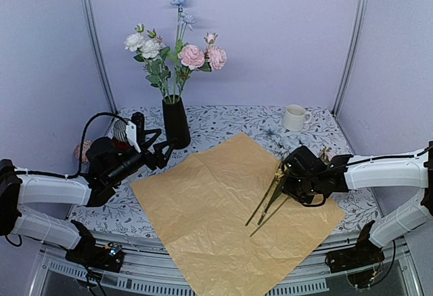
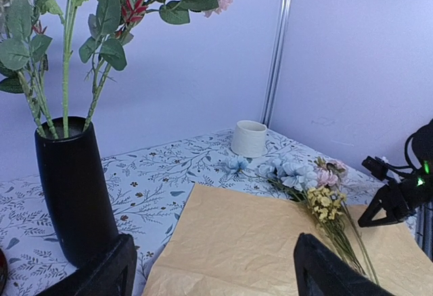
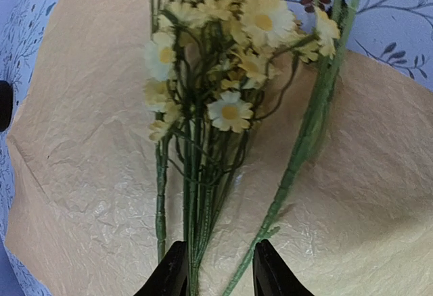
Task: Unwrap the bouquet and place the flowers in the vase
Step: Pick up the fake flower from the flattened wrapping paper.
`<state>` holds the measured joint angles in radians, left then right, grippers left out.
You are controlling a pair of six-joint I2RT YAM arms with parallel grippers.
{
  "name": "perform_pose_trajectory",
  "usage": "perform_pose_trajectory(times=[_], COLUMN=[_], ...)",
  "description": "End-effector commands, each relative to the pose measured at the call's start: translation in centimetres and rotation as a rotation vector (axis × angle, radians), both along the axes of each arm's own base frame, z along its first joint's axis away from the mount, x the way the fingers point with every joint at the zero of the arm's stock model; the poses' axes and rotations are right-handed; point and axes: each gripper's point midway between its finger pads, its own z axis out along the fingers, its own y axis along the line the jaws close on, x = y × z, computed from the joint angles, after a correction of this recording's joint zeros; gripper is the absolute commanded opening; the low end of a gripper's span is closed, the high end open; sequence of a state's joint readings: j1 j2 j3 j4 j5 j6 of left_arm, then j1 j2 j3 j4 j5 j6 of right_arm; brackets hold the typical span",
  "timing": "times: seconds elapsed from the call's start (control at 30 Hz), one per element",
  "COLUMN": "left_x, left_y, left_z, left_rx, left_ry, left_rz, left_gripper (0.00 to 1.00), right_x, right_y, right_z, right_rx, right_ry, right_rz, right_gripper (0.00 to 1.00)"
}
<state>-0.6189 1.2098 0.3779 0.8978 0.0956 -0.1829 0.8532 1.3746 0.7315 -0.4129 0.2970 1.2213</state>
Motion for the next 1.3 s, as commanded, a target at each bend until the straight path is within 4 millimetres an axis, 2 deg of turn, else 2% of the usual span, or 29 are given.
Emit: perform_pose_trajectory(times=[0.0,0.3,0.87,1.13,1.17,1.27], left_x=[-0.5,-0.4,0.0,-0.1,-0.1,-0.1], left_y=[-0.4,-0.7,-1.3,-1.4,-1.4,-1.4], left_z=[0.3,0.1,-0.3,-0.3,-0.3,-0.1], left_rx=[0.007,0.017,0.040,0.048,0.048,0.050], left_ry=[-0.025,-0.020,-0.008,-0.009,-0.009,-0.012], left_rz=[-0.017,-0.020,-0.030,-0.029,-0.029,-0.030], left_gripper=[0.82,0.82,0.82,0.82,0.82,0.82], right_x=[-0.1,-0.4,0.0,0.1,0.2,0.3], right_y=[-0.1,-1.3,-1.2,-1.2,-1.2,-1.4], right_z=[-0.2,-1.9,-4.6,-5.1,-5.0,-4.6], right_rx=[0.086,0.066,0.048,0.050,0.052,0.057], right_ry=[0.022,0.058,0.111,0.128,0.124,0.112], right_rz=[-0.067,-0.115,-0.124,-0.127,-0.128,-0.133], right_gripper=[0.35,0.34,0.30,0.20,0.15,0.09])
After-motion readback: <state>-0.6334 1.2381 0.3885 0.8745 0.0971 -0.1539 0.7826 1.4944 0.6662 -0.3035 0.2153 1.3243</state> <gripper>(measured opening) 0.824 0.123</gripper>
